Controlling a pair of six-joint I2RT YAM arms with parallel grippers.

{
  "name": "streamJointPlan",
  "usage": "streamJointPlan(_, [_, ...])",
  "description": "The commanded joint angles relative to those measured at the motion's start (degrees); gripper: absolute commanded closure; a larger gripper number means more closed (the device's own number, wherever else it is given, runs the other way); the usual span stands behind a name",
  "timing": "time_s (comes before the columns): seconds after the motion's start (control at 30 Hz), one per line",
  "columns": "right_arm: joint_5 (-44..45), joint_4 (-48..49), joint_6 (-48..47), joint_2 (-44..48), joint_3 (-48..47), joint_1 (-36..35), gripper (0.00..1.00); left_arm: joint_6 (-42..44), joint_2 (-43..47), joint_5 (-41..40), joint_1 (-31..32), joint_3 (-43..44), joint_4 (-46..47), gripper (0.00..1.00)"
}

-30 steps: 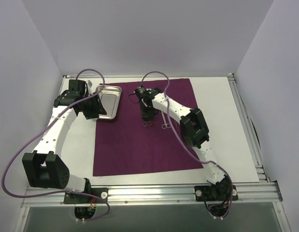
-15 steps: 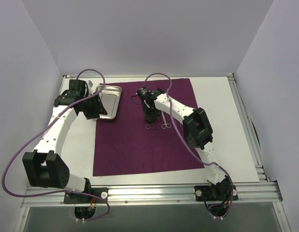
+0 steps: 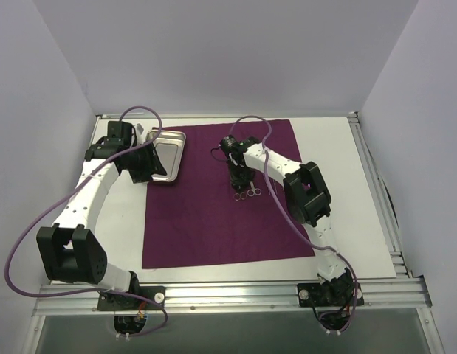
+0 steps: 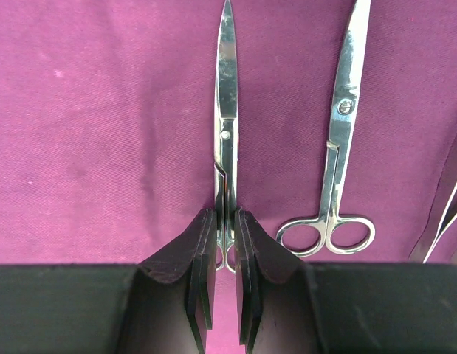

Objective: Open and lay out the surgical kit
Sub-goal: Adjust the medical item in the surgical kit, then adjust the container in the surgical kit.

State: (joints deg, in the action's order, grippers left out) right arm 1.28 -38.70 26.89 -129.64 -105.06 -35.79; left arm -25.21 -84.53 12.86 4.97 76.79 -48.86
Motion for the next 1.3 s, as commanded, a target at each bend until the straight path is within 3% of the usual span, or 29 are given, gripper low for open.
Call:
streamJointPlan(0.0, [1.4,-0.2,-1.0,3.5,0.6,0.5,1.00,0.2,-0.2,1.3,-0.4,2.0,2.2,0.38])
streamJointPlan(0.6, [-0.7,2.2,-0.3,1.1,0.6,1.5,1.00,-0.5,-1.5,1.5,-0.4,2.9,2.5,0.37])
streamJointPlan(0.7, [-0.7,2.1,-0.1,1.0,1.0,1.5,0.96,-0.3,-1.7,1.6,-0.3,2.9,2.5,0.36])
streamJointPlan(0.77, [-2.4,2.2,-0.1,1.0,0.9,1.5,0.87,-0.3,-1.8,1.7,-0.4,2.8,2.5,0.36])
streamJointPlan(0.83, [-2.5,2.2,-0.3,1.1,0.7,1.5,0.72,-0.3,-1.9,2.1,-0.4,2.7,2.9,0.35])
streamJointPlan(0.93, [-2.3,1.9,-0.7,1.3,-0.9,1.5,0.60,-0.5,-2.0,2.3,-0.4,3.0,3.2,0.34])
streamJointPlan(1.27, [-1.6,-2.3,-2.7,6.2,-9.5,2.2,0.32,0.0,-2.0,1.6,-0.3,4.3,2.2,0.32])
